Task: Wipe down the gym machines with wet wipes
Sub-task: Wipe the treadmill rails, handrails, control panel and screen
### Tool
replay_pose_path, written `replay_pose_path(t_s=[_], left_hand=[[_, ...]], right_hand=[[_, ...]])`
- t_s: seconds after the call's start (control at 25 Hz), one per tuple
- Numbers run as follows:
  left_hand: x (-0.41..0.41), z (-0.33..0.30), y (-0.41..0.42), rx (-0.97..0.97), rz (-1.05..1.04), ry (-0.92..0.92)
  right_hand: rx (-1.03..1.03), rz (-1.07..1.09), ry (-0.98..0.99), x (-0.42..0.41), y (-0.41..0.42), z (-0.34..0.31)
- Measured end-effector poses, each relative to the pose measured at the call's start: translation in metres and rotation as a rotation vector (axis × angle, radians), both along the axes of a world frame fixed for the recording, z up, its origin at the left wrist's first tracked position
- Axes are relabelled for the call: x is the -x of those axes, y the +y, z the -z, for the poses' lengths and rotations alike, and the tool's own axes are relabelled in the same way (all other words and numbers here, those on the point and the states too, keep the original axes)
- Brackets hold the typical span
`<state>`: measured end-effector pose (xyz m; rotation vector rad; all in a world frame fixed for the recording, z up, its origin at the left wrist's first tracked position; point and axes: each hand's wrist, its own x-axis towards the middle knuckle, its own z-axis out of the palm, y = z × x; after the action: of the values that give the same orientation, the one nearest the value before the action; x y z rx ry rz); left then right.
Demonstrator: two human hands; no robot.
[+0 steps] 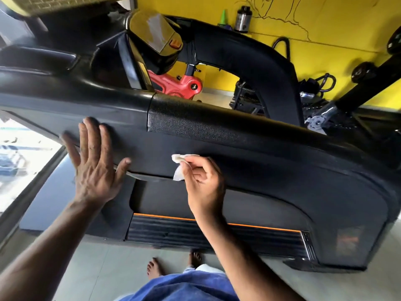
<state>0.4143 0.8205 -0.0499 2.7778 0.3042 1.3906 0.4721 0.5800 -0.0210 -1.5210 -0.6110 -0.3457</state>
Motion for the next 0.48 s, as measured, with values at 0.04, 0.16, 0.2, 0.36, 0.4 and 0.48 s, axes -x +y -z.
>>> replay_pose_path(t_s=[0.04, 0.16, 0.2, 0.36, 0.4, 0.48], left_hand=[[0.002, 0.001, 0.0, -0.002, 0.009, 0.006], [0.009, 0.008, 0.002, -0.006, 0.043, 0.011], [0.011, 0.011, 0.002, -0.008, 0.053, 0.014], [0.008, 0.022, 0.001, 0.017, 0.03, 0.019], [0.005, 0.024, -0.001, 0.03, 0.017, 0.012], [0.0, 0.026, -0.006, 0.054, -0.001, -0.013]], right_hand=[[-0.008, -0.036, 0.002, 0.0, 0.001, 0.002], [-0.061, 0.059, 0.058, -0.012, -0.042, 0.024], [-0.046, 0.166, 0.051, -0.018, -0.066, 0.031], [0.302, 0.458, -0.323, -0.047, -0.151, 0.025], [0.393, 0.45, -0.464, -0.051, -0.153, 0.016], [0.487, 0.326, -0.644, -0.053, -0.124, 0.0]])
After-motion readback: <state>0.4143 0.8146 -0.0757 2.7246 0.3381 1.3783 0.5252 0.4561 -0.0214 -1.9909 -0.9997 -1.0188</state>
